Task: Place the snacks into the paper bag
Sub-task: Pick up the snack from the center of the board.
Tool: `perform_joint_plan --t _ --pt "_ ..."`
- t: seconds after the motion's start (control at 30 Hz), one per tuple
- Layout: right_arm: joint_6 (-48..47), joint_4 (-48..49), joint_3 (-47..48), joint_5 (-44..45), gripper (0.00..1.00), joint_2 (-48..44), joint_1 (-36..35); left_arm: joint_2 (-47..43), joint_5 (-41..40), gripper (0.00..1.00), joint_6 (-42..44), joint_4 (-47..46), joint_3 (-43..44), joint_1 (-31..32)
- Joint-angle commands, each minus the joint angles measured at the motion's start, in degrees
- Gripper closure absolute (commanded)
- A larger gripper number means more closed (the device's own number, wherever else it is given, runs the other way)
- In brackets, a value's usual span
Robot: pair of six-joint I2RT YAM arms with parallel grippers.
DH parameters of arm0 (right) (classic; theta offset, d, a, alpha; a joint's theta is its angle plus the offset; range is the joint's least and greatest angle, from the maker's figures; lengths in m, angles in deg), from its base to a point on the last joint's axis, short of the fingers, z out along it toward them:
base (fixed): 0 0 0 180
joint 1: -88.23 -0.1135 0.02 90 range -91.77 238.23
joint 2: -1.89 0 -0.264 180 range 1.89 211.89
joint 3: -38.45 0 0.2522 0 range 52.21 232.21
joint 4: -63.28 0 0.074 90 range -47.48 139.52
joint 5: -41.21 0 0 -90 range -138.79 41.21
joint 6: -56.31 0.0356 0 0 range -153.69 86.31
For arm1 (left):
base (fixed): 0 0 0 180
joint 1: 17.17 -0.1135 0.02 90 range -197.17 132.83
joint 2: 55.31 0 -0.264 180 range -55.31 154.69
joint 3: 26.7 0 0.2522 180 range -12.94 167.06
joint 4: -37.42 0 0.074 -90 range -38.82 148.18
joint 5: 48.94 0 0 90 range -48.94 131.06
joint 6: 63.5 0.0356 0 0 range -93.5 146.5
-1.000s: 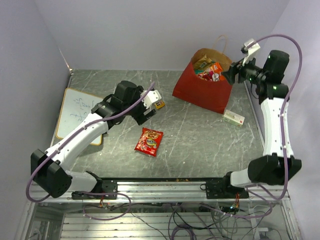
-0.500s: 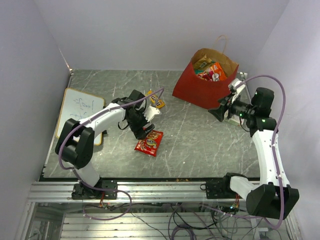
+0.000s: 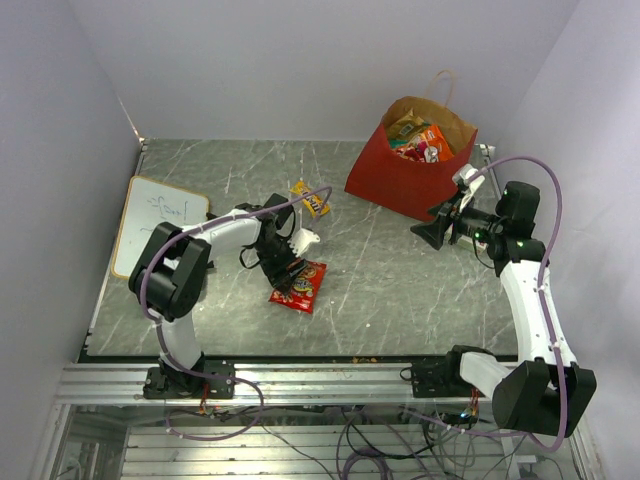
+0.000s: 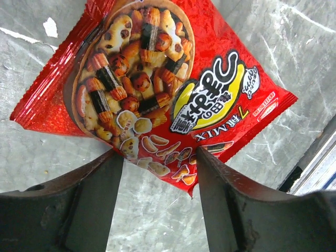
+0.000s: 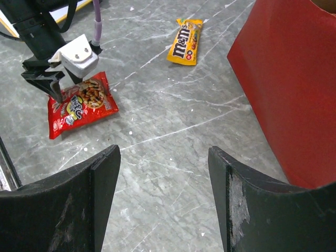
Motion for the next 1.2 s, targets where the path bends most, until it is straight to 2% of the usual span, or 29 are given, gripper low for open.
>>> perform_joint_plan --t 0.0,0.4,0.6,0.73,1.0,1.17 --pt "0.6 1.4 -0.7 -1.1 0.33 0.0 -0.1 2.0 4.0 0.36 1.2 -1.3 -0.8 -0.4" --pt "0.0 1.2 -1.4 -0.9 0.33 0.6 -0.1 0.7 4.7 0.64 1.4 -1.5 -0.7 -0.9" --pt "-0.3 1.4 -1.6 -1.1 0.33 0.8 -0.1 -0.4 4.3 0.84 2.4 0.9 1.2 -1.2" --pt "-0.3 1.4 -1.5 -1.9 0.33 1.1 -0.1 -2.2 3.4 0.93 4.2 2.5 2.3 -1.1" --pt "0.6 3.1 -2.0 -7.5 0.33 2.2 -1.7 -9.2 1.8 0.93 10.2 5.8 4.4 -1.1" --pt "-0.1 4.2 -0.5 -6.2 0.33 3.7 -7.6 -14.1 1.7 0.93 13.1 8.6 7.5 -1.1"
